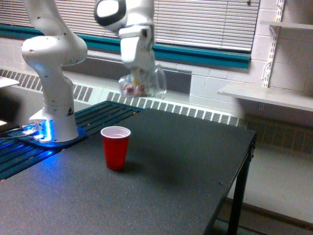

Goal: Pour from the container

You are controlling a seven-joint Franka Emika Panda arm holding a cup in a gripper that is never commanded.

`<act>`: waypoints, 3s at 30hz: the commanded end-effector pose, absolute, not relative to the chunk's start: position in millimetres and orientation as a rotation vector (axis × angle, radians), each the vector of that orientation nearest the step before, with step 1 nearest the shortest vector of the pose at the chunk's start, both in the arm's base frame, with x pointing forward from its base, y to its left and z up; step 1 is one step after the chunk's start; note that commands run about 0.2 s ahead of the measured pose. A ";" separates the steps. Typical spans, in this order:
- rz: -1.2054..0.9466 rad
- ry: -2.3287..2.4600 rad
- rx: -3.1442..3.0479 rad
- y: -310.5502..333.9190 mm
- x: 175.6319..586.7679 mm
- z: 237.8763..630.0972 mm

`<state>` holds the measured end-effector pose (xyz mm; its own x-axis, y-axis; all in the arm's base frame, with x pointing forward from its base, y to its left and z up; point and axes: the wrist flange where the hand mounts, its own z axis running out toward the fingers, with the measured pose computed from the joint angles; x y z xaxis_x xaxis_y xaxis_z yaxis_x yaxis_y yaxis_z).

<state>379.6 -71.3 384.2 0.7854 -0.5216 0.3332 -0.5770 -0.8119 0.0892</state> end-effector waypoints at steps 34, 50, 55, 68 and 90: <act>0.248 -0.904 2.699 -79.7 279.5 349.6; 0.184 -0.912 2.642 -76.5 256.9 369.6; 0.169 -0.913 2.635 -72.5 249.6 376.2; 0.081 -0.892 2.613 -62.0 232.5 379.9; -0.002 -0.830 2.578 -47.7 229.2 361.8</act>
